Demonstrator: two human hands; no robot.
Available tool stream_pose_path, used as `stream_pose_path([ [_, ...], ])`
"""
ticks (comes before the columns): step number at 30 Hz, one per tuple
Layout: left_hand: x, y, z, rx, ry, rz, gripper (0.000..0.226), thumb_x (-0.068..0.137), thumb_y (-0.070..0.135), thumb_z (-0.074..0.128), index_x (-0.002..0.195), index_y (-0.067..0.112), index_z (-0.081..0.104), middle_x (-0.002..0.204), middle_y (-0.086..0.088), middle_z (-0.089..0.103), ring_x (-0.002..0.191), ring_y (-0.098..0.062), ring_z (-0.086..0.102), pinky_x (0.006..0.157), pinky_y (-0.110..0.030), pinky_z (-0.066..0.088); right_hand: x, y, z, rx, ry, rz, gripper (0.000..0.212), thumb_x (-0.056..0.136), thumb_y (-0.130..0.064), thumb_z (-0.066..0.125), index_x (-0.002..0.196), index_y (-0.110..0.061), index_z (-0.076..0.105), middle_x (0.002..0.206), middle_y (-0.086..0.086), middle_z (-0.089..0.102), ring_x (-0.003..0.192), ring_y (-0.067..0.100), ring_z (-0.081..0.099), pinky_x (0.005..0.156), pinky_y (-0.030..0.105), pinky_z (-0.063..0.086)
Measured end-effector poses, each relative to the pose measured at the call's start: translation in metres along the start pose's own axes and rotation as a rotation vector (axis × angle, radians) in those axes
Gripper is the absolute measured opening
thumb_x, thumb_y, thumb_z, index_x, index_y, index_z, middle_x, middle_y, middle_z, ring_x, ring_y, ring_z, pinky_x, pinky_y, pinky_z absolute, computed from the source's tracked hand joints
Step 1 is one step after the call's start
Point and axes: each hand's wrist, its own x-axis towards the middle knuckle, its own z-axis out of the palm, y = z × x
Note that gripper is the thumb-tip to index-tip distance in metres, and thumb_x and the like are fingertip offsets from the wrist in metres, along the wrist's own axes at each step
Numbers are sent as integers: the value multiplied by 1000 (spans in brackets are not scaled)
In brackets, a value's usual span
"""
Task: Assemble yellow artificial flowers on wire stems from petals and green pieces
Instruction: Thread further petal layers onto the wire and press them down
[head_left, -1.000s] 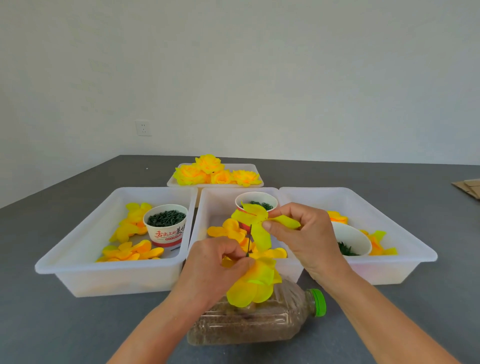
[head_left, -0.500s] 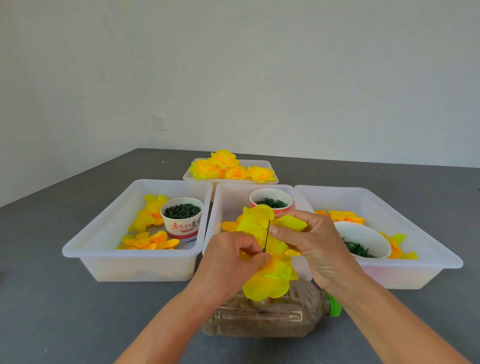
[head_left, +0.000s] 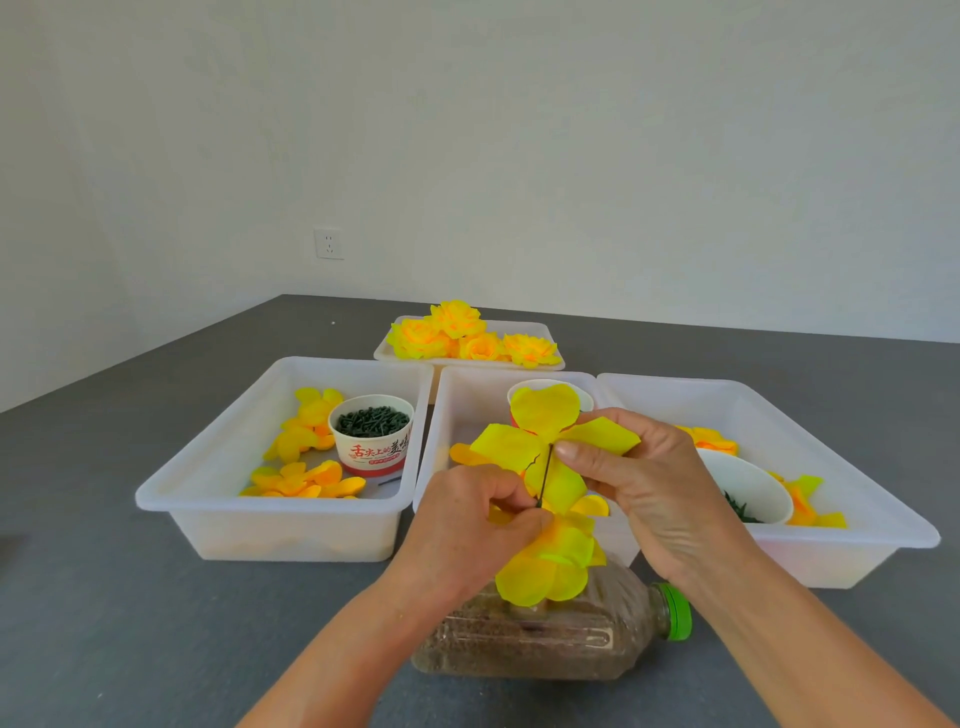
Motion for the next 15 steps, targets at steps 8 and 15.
stream_pose_path([
  [8,-1,1,-1,16,-10,-5,11,80,24,72,70,21,68,64,18,59,67,7,53,61,-6,38,-5,-7,-1,-495,39,-298,33,69,-3,76,69,-36,73,82,-14,73,84,5,67,75,17,53],
  [15,-1,0,-1,21,-18,-17,7,80,27,71,74,22,71,67,19,62,68,9,54,61,-4,38,-8,-11,2,-604,28,-400,28,71,-2,75,79,-28,71,83,-12,72,85,4,68,79,18,52],
])
